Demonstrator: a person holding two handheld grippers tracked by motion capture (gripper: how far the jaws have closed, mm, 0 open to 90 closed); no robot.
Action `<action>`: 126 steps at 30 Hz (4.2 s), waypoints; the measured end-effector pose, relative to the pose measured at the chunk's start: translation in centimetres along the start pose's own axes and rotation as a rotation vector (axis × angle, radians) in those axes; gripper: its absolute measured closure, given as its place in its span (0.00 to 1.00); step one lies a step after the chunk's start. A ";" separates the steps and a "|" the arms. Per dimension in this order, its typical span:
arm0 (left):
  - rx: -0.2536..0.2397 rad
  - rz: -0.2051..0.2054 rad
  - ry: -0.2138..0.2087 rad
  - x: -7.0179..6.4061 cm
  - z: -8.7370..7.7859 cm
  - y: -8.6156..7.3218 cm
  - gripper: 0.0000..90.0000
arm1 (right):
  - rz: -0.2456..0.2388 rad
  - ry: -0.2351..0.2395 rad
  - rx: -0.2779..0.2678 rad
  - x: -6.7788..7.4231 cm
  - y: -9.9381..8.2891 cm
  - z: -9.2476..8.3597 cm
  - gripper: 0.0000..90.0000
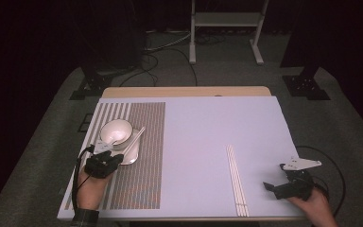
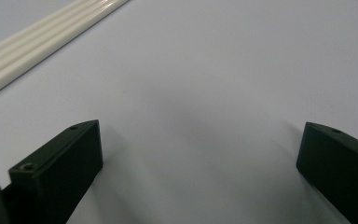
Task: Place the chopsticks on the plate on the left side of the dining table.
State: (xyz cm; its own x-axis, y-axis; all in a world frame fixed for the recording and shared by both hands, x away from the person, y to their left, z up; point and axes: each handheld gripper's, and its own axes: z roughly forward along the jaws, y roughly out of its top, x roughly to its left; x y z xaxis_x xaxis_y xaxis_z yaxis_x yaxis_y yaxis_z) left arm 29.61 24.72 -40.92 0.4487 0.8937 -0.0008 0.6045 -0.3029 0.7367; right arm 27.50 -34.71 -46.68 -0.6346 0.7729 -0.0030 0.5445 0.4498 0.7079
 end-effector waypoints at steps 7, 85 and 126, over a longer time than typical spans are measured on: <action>-0.009 -0.007 -0.019 -0.9 -1.1 -1.1 1.00 | 0.000 0.000 0.000 0.0 0.0 0.0 0.00; 0.068 -0.129 0.173 4.5 -1.3 -4.2 1.00 | 0.000 0.000 0.000 0.0 0.0 0.0 0.00; 0.052 -0.174 0.240 8.5 0.2 -3.1 1.00 | 0.000 0.000 0.001 0.0 0.0 0.0 0.00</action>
State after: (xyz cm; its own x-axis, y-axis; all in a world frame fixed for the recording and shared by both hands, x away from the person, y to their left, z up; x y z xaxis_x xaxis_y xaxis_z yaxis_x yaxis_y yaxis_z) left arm 31.68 33.20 -43.31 0.1713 0.9844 0.0403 0.6943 -0.1496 0.7039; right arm 27.50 -34.71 -46.68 -0.6345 0.7729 -0.0028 0.5449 0.4499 0.7076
